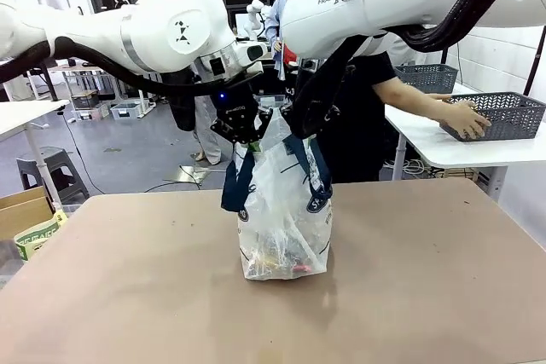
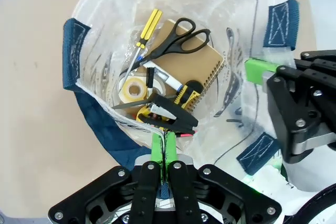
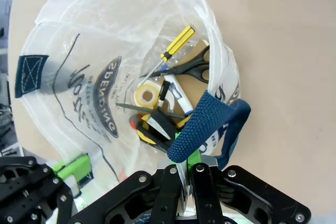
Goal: Transfer purchased items from the store into the shopping bag.
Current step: Move the Reusable shopping bag to the right side of the table.
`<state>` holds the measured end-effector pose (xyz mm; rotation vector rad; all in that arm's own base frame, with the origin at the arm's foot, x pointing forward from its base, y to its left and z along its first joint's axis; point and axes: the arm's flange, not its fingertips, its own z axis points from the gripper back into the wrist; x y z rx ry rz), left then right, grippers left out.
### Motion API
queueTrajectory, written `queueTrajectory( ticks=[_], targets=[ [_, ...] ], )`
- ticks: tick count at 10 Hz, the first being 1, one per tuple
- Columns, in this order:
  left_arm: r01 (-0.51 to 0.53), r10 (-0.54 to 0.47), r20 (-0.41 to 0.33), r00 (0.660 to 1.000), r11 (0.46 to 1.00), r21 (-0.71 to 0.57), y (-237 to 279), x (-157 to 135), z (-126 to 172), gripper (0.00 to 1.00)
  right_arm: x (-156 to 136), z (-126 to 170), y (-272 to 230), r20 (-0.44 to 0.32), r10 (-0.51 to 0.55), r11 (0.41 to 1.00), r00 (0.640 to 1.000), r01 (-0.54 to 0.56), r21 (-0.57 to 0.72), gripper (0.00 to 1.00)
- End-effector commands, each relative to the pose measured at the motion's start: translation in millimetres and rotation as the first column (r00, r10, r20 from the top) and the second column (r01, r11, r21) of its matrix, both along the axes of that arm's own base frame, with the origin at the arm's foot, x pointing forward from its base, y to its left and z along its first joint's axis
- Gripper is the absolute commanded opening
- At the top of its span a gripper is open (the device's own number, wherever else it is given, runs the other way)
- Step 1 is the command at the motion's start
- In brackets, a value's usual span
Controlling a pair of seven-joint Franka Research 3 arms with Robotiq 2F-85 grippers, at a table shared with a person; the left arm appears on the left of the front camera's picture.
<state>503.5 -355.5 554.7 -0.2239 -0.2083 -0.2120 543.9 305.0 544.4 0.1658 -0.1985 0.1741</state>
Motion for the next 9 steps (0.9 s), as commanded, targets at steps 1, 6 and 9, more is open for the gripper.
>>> queueTrajectory(
  ticks=[1,6,9],
  targets=[
    [-0.038,0.038,0.003,0.999,0.999,-0.031,-9.3,1.8,4.3,0.00,4.3,-0.9,5.2,0.011,-0.032,0.999,0.999,0.032,0.044,0.00],
    [0.055,-0.055,-0.002,0.999,0.998,-0.024,-8.3,-2.7,1.7,0.00,2.0,-3.3,1.2,-0.002,-0.009,1.000,1.000,0.009,0.006,0.00],
    [0.097,-0.096,0.034,0.995,0.994,-0.041,-11.7,-6.0,10.2,0.00,7.7,-3.8,6.9,0.000,0.029,0.999,1.000,-0.029,0.030,0.00]
  ],
)
